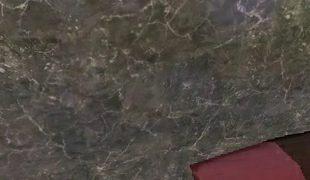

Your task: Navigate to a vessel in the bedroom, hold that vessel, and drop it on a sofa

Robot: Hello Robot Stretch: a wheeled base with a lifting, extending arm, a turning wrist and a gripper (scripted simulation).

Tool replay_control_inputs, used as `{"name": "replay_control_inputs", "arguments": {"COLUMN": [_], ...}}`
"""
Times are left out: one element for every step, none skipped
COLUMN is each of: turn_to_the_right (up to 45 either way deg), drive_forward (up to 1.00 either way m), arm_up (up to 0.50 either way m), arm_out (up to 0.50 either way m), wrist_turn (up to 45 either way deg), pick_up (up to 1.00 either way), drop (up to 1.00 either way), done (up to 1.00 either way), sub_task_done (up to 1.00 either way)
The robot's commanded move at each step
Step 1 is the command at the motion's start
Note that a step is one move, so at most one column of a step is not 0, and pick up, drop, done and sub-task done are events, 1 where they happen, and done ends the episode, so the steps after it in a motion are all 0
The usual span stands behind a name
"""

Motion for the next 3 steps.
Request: {"name": "replay_control_inputs", "arguments": {"turn_to_the_right": [0.0,0.0,0.0], "drive_forward": [0.0,0.0,0.0], "arm_up": [0.0,-0.34,-0.32], "arm_out": [0.0,0.0,0.0], "wrist_turn": [39.0,0.0,0.0], "pick_up": [0.0,0.0,0.0], "drop": [0.0,0.0,0.0], "done": [0.0,0.0,0.0], "sub_task_done": [0.0,0.0,0.0]}}
